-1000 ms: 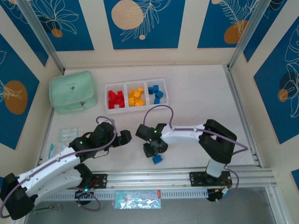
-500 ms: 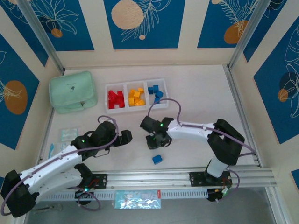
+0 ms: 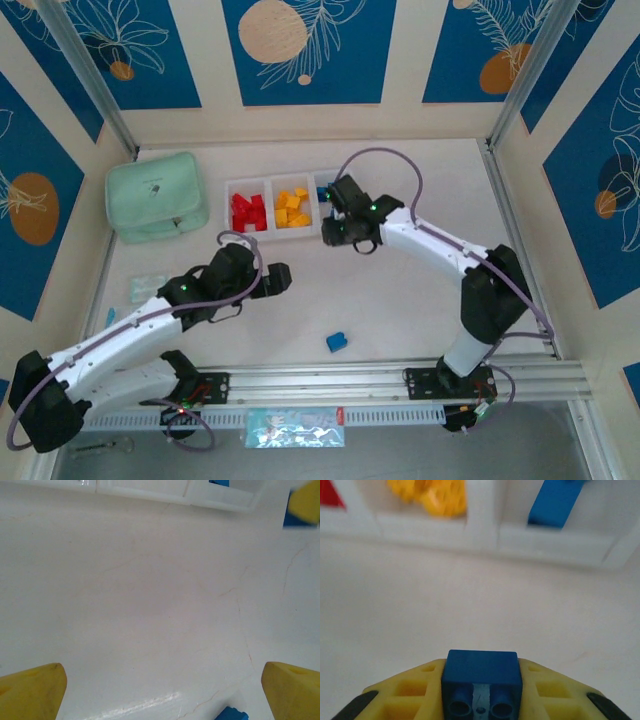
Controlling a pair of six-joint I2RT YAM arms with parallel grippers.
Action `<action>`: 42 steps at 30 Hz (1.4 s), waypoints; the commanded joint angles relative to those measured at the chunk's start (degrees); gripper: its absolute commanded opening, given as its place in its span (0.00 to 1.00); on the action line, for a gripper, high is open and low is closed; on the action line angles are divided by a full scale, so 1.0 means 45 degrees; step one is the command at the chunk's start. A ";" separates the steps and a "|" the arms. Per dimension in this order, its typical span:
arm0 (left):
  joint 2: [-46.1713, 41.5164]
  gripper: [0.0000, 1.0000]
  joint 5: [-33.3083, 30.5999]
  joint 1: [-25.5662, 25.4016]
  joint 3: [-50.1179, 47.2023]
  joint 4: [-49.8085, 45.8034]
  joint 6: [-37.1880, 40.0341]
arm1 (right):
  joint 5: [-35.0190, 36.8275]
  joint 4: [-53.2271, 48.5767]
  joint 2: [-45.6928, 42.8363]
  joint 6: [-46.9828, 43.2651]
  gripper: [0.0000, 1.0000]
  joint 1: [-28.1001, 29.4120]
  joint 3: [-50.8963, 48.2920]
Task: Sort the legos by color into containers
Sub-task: Place the lego in the container, then pick up the lego from the bottom-center of the table.
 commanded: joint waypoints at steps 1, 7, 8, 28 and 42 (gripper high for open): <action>0.0400 0.99 -0.0185 0.0262 0.0770 0.0434 0.0580 | 0.0317 0.0205 0.1404 -0.0936 0.26 -0.0625 0.1253; 0.1120 0.99 -0.0167 0.0569 0.1506 0.0581 0.0941 | 0.0994 0.0146 0.4072 -0.1777 0.26 -0.1287 0.4071; 0.1189 0.99 -0.0109 0.0625 0.1579 0.0655 0.0941 | 0.0997 0.0092 0.4482 -0.1803 0.26 -0.1410 0.4564; 0.0749 0.99 0.1100 0.0776 0.1592 -0.0210 0.1019 | -0.0198 -0.1006 0.1661 -0.1657 0.62 -0.1018 0.2856; -0.1890 0.99 0.2084 0.0766 -0.0081 -0.2134 0.0717 | -0.0280 -0.3855 -0.2925 0.0603 0.74 0.2429 -0.2267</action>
